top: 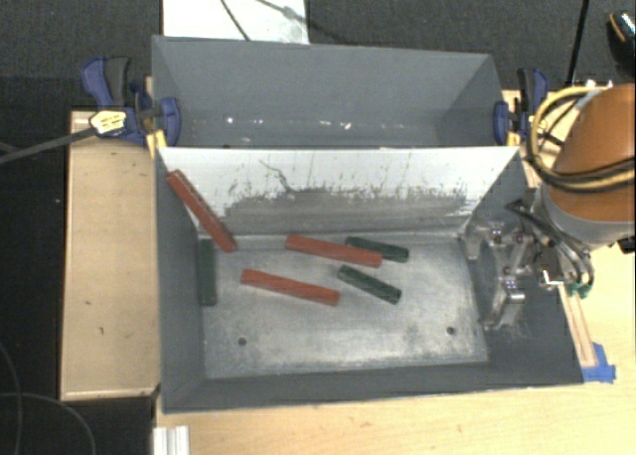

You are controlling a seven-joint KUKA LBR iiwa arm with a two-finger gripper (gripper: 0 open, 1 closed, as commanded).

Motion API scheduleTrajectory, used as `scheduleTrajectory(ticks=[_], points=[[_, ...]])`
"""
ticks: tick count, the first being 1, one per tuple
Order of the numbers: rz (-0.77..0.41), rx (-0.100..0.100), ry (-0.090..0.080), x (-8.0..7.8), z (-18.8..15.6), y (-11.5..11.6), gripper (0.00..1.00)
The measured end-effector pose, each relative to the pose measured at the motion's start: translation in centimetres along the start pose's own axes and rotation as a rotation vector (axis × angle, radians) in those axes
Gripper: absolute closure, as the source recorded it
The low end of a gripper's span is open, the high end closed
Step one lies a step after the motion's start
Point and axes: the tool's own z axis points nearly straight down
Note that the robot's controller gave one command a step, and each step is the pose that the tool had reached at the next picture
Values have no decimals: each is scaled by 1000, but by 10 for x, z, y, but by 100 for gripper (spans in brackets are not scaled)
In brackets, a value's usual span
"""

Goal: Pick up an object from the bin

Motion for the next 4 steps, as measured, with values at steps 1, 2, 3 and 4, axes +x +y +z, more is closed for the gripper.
scheduleTrajectory(ticks=[1, 2, 3, 4], points=[[-115, 0, -1, -37, 164, 41, 0], [-49, -1, -11, -75, 166, 89, 0], [-50, 1, -14, -76, 164, 87, 100], [-52, 1, -9, -74, 166, 86, 0]])
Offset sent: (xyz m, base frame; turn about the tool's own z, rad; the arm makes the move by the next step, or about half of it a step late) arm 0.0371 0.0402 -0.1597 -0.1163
